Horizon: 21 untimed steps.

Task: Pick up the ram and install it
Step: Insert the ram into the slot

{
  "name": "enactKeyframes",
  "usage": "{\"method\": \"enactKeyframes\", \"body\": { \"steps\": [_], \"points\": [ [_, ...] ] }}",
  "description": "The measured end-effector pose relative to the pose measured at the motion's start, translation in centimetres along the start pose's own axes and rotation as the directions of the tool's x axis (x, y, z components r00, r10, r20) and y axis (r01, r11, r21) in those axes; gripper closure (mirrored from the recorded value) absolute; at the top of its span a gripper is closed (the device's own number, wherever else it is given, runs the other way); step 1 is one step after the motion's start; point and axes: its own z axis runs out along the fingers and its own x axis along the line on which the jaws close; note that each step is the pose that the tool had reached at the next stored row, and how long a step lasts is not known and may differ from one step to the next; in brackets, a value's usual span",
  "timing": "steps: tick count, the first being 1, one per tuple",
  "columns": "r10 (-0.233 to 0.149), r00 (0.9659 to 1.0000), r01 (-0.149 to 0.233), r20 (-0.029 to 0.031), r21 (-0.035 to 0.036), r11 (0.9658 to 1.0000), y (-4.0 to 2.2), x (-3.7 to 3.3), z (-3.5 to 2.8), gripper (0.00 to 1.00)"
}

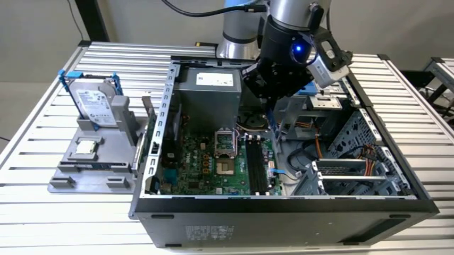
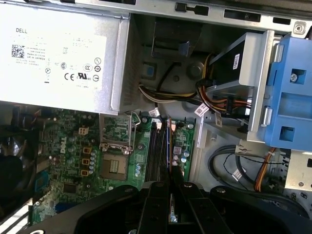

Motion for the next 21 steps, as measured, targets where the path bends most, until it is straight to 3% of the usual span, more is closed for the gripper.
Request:
{"method": "enactKeyframes", "body": {
  "steps": [13, 21],
  "points": [
    [0.002, 1.0000, -0.002, -0.0001, 0.0001, 1.0000, -0.01, -0.03, 1.87, 1.00],
    [0.062, 0.9981, -0.062, 0.0002, 0.0016, 0.9981, -0.02, -0.03, 2.89, 1.00]
  ]
}}
